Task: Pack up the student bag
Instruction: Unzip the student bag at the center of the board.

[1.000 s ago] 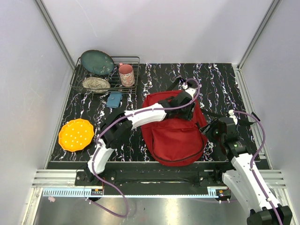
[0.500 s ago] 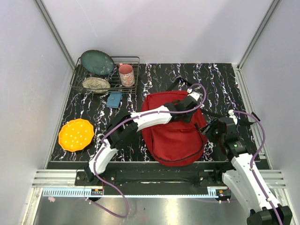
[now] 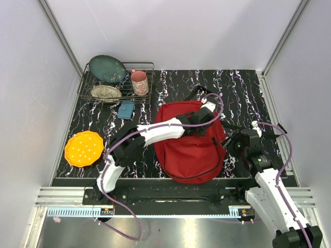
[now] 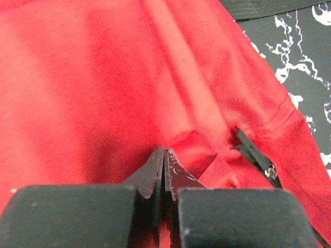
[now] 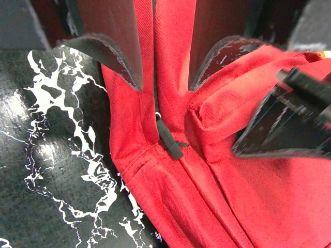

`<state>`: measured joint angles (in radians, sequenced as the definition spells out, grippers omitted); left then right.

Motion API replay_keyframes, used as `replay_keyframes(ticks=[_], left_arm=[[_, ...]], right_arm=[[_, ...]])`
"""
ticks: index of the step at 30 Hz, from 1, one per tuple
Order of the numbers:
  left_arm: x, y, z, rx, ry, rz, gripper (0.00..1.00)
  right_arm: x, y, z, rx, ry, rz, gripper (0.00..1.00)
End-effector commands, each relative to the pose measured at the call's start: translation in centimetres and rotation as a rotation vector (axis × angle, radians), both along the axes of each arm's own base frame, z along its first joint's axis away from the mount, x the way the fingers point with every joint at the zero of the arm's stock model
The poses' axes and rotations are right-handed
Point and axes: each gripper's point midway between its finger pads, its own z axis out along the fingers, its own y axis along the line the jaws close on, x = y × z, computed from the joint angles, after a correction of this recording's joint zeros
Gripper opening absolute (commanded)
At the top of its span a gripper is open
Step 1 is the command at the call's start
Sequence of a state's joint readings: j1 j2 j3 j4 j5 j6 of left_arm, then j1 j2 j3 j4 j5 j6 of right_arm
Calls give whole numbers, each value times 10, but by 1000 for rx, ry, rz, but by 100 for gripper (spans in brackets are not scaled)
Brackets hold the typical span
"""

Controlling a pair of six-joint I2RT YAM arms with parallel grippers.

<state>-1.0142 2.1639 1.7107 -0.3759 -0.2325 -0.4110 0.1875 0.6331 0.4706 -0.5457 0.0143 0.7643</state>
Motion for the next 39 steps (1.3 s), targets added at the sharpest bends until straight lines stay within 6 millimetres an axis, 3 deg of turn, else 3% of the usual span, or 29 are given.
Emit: replay_keyframes(ticks=[1, 4, 7, 12, 16, 20, 22, 26, 30, 34, 36, 39], left_arm=[[1, 38, 48, 15, -77, 67, 0], [-2, 42, 66, -41, -103, 69, 0], [-7, 44, 72, -80, -101, 68, 0], [-18, 50, 58, -90, -68, 57, 0], [-29, 39, 56, -153, -36, -9, 0], [-49, 37, 29, -155, 51, -60, 0], [-61, 35, 18, -169, 74, -76, 0], [-80, 49, -15, -145, 127, -56, 0], [-96, 53, -35, -126, 145, -83, 0], [-111, 58, -50, -96, 154, -116, 0], [-115, 62, -55, -87, 156, -122, 0], [-117, 66, -58, -74, 147, -133, 0]], right_arm=[[5, 9, 1, 32, -14, 41, 49], [8, 23, 0, 91, -4, 91, 56], [14, 40, 3, 156, -9, 148, 59], [24, 47, 3, 184, -7, 164, 61], [30, 50, 12, 187, -49, 186, 64], [37, 54, 17, 194, -56, 203, 65], [38, 56, 10, 198, -15, 208, 65], [35, 65, -7, 238, 40, 242, 63], [31, 70, -29, 267, 94, 251, 62], [25, 68, -46, 250, 143, 260, 52], [20, 68, -50, 251, 159, 262, 35], [11, 65, -54, 256, 179, 244, 23]])
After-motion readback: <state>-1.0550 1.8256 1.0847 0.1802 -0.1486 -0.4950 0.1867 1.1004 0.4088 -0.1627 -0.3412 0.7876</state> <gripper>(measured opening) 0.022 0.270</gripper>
